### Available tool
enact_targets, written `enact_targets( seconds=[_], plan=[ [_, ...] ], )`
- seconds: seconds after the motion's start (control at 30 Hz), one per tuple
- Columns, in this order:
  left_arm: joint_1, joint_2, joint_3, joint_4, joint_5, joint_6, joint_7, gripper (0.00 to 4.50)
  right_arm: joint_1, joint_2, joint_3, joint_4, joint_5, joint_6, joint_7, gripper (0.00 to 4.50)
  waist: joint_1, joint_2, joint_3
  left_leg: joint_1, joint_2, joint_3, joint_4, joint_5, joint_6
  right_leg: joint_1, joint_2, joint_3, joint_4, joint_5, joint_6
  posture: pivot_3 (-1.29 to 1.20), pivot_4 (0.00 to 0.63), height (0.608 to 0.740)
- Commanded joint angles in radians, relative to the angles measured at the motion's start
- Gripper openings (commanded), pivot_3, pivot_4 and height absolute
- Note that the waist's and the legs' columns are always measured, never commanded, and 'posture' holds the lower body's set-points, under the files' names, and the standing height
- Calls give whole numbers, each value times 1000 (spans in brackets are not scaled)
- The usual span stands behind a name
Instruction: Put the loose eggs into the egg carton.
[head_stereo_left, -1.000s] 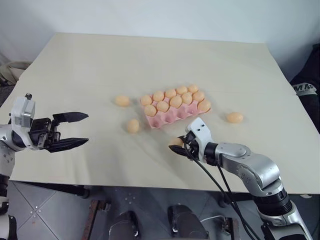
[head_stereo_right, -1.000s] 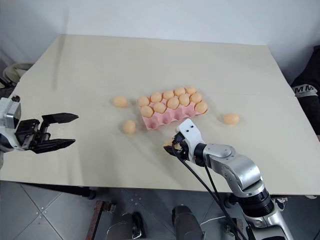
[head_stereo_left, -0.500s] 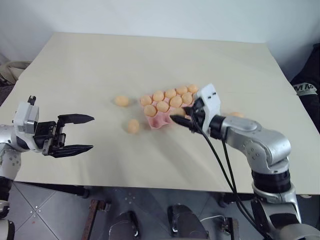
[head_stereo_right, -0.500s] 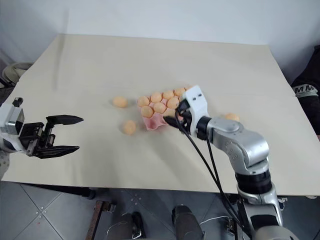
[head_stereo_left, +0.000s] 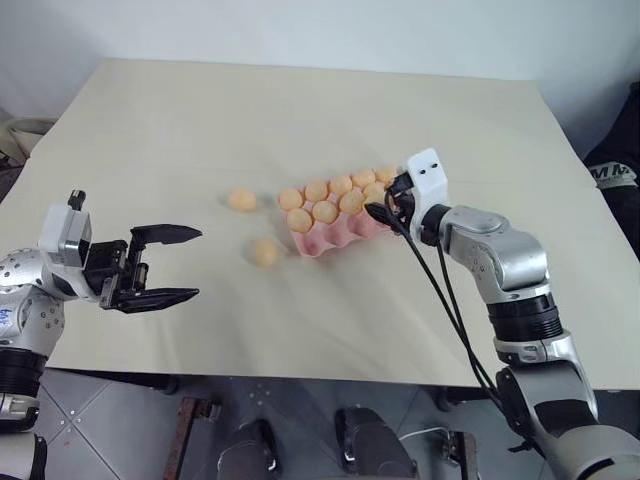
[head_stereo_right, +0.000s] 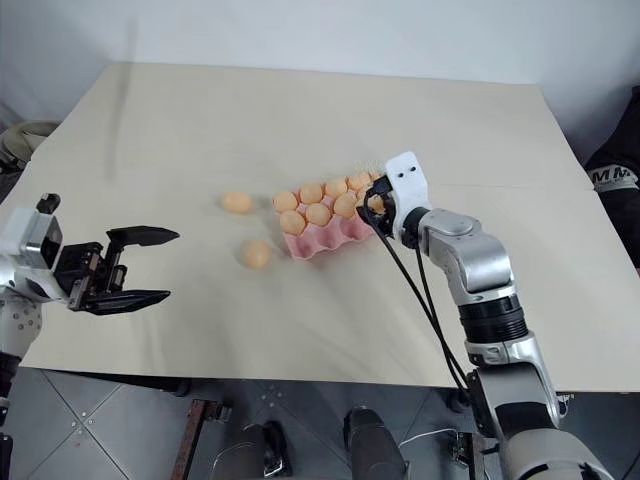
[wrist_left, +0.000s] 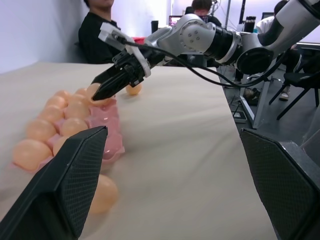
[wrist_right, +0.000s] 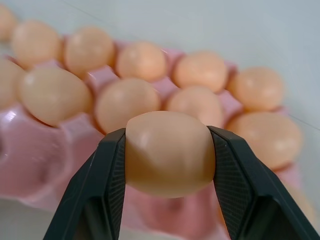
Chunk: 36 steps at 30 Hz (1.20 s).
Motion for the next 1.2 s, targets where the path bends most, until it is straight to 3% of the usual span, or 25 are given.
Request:
enact_targets(
  seconds=[0.03, 0.23, 0.27, 0.43, 0.47, 0.67, 0.8, 1.2],
  plan=[
    [-9, 6, -8, -38, -28, -18, -112, 4500, -2, -11, -8, -18, -16, -6, 15, 2111, -2, 0, 0, 0, 0, 0, 0, 0, 0, 0, 0, 0, 0, 0, 0, 0, 150, 740],
    [-30, 11, -38, -27, -18, -41, -112, 4500, 19, -7, -17, -69, -14, 25, 25, 2111, -6, 0, 0, 0, 0, 0, 1, 2, 1, 0, 0, 1, 1, 0, 0, 0, 150, 740],
    [-37, 7, -42, -23, -17, -42, -112, 4500, 22, -6, -14, -61, -21, 18, 24, 2770, -6, 0, 0, 0, -1, 0, 1, 2, 1, 0, 0, 1, 1, 0, 0, 0, 150, 740],
    [-60, -1, -53, -8, -12, -49, -112, 4500, 20, -8, -14, -54, -39, -1, 19, 4366, -7, 0, 0, 0, -1, 0, 0, 2, 1, 0, 0, 1, 1, 0, 0, 0, 150, 740],
    [-62, -1, -55, -5, -12, -51, -112, 4500, 20, -10, -18, -58, -40, 1, 19, 4442, -8, 0, 0, 0, -1, 0, 0, 2, 1, 0, 0, 1, 1, 0, 0, 0, 150, 740],
    [-67, -4, -61, 1, -12, -58, -112, 4500, 37, -59, -59, -183, 13, 71, 74, 4442, -9, 1, 0, 0, -1, 0, 0, 2, 1, 0, 0, 1, 1, 0, 0, 0, 150, 740],
    [-77, -15, -69, 15, -6, -61, -112, 4500, 96, -140, -172, -330, 117, 134, 147, 4442, -3, 1, 0, 0, -1, 0, 0, 2, 1, 0, 0, 1, 1, 0, 0, 0, 150, 740],
    [-183, -64, -123, 148, 23, -96, -112, 4500, 536, -509, -615, -380, 247, -10, 476, 4442, 33, 1, 1, 1, -3, -1, 1, 2, 2, 3, -1, 1, 0, 0, 0, 0, 150, 740]
  ],
)
